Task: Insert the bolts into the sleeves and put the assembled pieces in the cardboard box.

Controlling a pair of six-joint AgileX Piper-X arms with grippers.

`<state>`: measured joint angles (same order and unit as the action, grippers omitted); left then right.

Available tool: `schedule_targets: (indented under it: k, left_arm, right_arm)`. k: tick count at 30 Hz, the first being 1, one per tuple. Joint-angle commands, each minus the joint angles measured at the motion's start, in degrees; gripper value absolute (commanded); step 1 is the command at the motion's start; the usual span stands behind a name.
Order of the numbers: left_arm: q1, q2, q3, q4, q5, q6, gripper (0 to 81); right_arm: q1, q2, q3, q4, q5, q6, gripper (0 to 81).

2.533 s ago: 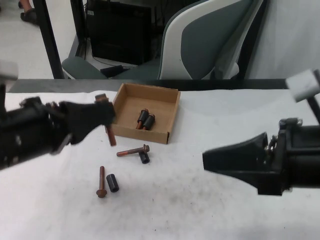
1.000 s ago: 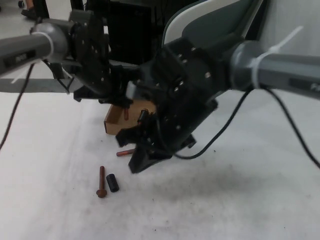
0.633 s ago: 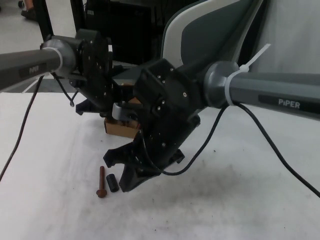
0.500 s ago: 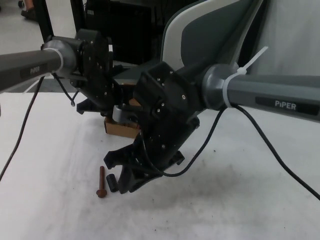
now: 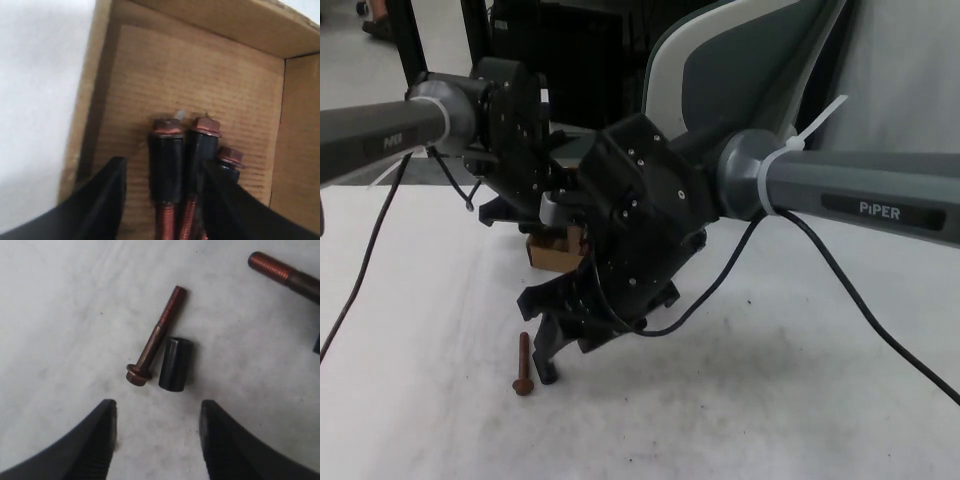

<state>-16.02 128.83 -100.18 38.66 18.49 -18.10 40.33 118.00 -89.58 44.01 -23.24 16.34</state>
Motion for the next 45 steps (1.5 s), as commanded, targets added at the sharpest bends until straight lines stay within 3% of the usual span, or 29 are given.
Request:
schedule_targets:
  k: [1,6,10,20,34,45]
  left_arm:
    - [0.5,-0.2,-0.7,-0.1,-0.3,-1.2,46.8]
    - [1.8,-1.3,-0.7,0.7,0.9,-3.1,46.8]
    - [3.2,-3.6,-0.7,2.5,1.6,-0.7,41.4]
    - [4.7,-10.2,-0.6,2.7,17.3,1.5,38.4]
    - [6.0,-24.4,0.1,2.7,23.5,4.6,38.4]
    - [8.3,-41.0,22.8,2.5,20.9,9.1,38.4]
  right_arm:
    - [0.5,-0.2,-1.0,-1.4,1.9,-0.4,49.1]
    - [1.5,0.1,-1.0,-1.4,4.4,-1.4,49.1]
    - [2.2,1.2,-1.6,-1.2,4.5,-1.3,49.1]
    - [3.7,4.1,-6.0,2.3,6.5,-2.2,46.6]
    - [3.7,4.7,-6.7,4.8,13.1,-4.8,46.6]
    - [5.3,6.3,-7.7,6.6,13.1,-4.8,46.6]
